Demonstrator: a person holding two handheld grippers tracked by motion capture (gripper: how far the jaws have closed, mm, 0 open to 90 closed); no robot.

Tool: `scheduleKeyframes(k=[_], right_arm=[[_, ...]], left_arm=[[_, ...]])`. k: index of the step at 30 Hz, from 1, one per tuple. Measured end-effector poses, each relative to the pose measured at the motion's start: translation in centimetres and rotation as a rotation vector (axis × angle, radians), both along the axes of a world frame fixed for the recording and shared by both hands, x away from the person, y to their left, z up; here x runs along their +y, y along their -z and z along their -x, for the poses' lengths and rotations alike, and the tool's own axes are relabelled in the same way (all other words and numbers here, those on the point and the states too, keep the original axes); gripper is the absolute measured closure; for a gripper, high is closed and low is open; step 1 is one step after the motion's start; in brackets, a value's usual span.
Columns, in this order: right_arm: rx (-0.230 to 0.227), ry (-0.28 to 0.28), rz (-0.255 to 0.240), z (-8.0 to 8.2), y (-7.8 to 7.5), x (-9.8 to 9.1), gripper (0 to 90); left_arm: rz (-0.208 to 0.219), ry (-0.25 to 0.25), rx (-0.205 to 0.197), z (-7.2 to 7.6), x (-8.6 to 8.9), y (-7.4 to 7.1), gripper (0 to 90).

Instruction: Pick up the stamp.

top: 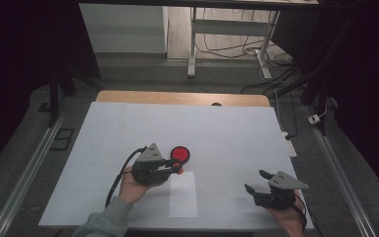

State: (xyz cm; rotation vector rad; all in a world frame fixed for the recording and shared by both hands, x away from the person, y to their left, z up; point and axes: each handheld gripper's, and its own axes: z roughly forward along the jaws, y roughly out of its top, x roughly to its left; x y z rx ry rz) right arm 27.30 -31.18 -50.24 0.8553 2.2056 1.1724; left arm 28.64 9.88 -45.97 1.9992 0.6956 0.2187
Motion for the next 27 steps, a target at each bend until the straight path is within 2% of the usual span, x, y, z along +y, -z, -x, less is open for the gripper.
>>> scheduleKeyframes(k=[14, 27], right_arm=[[-0.017, -0.014, -0.003, 0.1, -0.2, 0.5, 25.7], [-0.014, -0.023, 0.002, 0.1, -0.2, 1.1, 25.8]], left_arm=[[0.001, 0.004, -0.003, 0.1, 0.1, 0.0, 72.0], [0.001, 0.008, -0.003, 0.1, 0.1, 0.1, 72.0]])
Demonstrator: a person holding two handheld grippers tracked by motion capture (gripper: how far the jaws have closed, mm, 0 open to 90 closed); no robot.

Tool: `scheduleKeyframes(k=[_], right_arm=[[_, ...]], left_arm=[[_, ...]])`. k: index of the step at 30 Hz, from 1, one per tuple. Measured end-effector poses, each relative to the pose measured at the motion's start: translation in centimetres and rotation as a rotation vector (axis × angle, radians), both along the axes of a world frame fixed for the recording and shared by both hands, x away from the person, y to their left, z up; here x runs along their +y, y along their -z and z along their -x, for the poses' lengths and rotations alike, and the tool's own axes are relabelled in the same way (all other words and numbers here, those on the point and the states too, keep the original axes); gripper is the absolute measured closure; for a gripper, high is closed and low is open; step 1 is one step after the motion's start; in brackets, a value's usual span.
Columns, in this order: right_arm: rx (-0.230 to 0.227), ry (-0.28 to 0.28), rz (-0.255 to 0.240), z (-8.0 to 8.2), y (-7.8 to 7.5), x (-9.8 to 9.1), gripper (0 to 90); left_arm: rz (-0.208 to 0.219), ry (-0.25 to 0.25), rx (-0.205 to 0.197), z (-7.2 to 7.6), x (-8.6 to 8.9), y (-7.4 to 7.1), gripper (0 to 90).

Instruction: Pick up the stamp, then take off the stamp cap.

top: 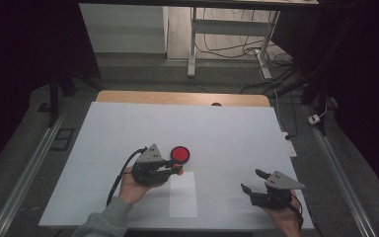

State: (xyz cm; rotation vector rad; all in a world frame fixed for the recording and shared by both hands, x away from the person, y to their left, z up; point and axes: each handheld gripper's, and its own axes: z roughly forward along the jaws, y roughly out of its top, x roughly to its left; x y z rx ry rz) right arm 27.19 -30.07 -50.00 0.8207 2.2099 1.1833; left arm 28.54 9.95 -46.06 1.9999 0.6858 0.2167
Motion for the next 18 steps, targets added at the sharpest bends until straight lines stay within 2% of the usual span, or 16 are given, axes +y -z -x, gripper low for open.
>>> scheduleKeyframes(k=[18], right_arm=[[0.000, -0.033, -0.013, 0.10, -0.07, 0.93, 25.8]], left_arm=[[-0.005, 0.006, 0.002, 0.04, -0.22, 0.10, 72.1]])
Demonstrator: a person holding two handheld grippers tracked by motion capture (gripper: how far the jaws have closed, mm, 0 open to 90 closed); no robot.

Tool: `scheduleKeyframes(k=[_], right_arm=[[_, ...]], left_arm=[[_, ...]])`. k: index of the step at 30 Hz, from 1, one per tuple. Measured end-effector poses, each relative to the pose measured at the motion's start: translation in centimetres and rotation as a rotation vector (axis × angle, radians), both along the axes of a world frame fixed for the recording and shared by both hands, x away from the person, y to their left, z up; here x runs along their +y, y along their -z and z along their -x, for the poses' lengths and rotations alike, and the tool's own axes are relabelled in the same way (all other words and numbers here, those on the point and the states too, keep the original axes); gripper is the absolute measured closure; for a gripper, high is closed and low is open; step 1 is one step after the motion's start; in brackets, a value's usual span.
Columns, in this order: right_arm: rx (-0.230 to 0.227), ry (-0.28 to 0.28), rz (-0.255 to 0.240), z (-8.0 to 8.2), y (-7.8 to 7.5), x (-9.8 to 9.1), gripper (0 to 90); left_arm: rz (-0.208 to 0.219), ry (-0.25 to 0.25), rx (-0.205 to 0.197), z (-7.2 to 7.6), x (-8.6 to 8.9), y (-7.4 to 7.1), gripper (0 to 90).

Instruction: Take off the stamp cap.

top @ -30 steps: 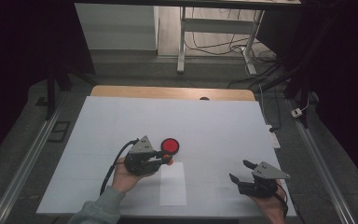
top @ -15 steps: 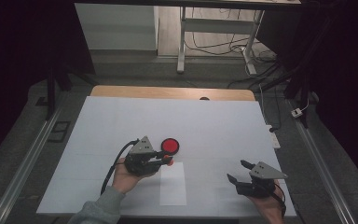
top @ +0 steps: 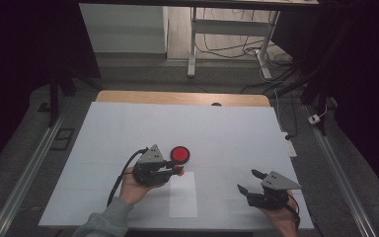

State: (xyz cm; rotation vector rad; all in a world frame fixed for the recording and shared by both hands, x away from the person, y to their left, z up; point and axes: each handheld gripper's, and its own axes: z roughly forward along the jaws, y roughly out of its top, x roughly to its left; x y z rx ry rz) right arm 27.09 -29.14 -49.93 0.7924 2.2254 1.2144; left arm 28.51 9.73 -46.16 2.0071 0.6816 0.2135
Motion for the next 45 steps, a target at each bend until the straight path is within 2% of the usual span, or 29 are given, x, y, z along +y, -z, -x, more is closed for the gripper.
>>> scheduleKeyframes(k=[10, 11, 29, 31, 35, 37, 41, 45], right_arm=[[0.000, -0.028, -0.008, 0.0, -0.1, 1.1, 26.2], [0.000, -0.034, -0.020, -0.1, -0.1, 1.2, 26.2], [0.004, -0.085, -0.016, -0.2, -0.2, 3.7, 27.1], [0.006, -0.099, -0.034, -0.3, -0.1, 4.1, 27.3], [0.007, -0.100, -0.023, -0.3, -0.2, 4.5, 27.5], [0.013, -0.116, -0.035, -0.4, -0.1, 4.9, 27.6], [0.013, -0.125, -0.041, -0.4, -0.2, 5.6, 27.9], [0.013, -0.140, -0.038, -0.5, -0.2, 6.3, 28.1]], left_arm=[[-0.001, 0.004, 0.001, 0.1, -0.2, 0.0, 72.1], [-0.001, 0.004, 0.000, 0.1, -0.2, 0.0, 72.1], [-0.002, 0.011, -0.001, 0.1, -0.4, 0.0, 72.1], [-0.003, 0.012, -0.001, 0.1, -0.4, 0.0, 72.1], [-0.004, 0.012, -0.001, 0.1, -0.4, 0.0, 72.1], [-0.003, 0.012, -0.002, 0.1, -0.4, 0.0, 72.1], [0.010, 0.022, 0.007, 0.1, -0.5, 0.1, 72.1], [0.003, 0.029, 0.005, 0.2, -0.7, 0.1, 72.1]])
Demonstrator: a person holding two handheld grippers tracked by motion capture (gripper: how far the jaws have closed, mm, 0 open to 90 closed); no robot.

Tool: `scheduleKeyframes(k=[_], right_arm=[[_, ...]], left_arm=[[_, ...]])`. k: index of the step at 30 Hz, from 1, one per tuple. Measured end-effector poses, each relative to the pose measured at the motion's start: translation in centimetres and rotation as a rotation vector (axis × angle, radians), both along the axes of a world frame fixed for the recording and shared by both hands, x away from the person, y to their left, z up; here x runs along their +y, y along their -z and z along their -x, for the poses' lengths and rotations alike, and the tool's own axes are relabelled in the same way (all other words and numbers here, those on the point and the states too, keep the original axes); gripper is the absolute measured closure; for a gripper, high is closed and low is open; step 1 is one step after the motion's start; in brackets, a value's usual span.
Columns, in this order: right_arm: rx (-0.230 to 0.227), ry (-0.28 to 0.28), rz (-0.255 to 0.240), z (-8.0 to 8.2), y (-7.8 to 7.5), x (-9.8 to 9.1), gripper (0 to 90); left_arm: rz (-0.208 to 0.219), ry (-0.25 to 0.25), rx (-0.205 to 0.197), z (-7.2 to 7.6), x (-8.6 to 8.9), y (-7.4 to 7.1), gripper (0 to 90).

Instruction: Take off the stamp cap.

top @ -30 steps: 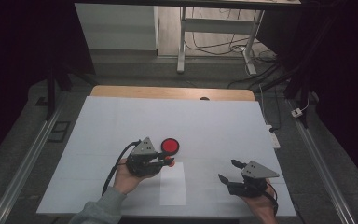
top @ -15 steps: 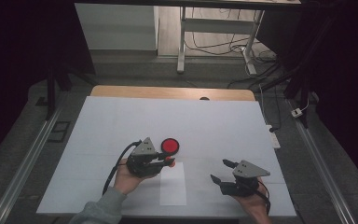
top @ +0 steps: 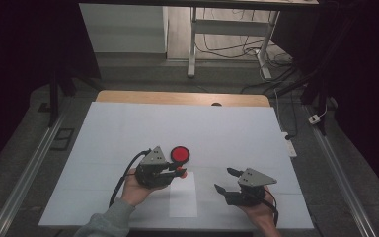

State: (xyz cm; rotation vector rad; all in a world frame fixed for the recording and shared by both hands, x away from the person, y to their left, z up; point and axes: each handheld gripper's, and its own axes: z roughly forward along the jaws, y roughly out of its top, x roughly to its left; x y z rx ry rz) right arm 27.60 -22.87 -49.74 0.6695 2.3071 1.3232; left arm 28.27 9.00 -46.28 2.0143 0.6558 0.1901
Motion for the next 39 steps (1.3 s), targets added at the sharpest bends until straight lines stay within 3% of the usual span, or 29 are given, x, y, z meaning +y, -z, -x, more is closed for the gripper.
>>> scheduleKeyframes(k=[17, 39], right_arm=[[0.023, -0.065, 0.009, -0.4, 0.6, 3.6, 28.5], [0.007, -0.131, 0.002, -0.7, 0.2, 7.1, 32.7]], left_arm=[[-0.001, 0.024, 0.014, -0.8, -0.8, 0.4, 72.1], [0.002, 0.024, 0.003, -0.6, -0.6, 0.1, 72.1]])
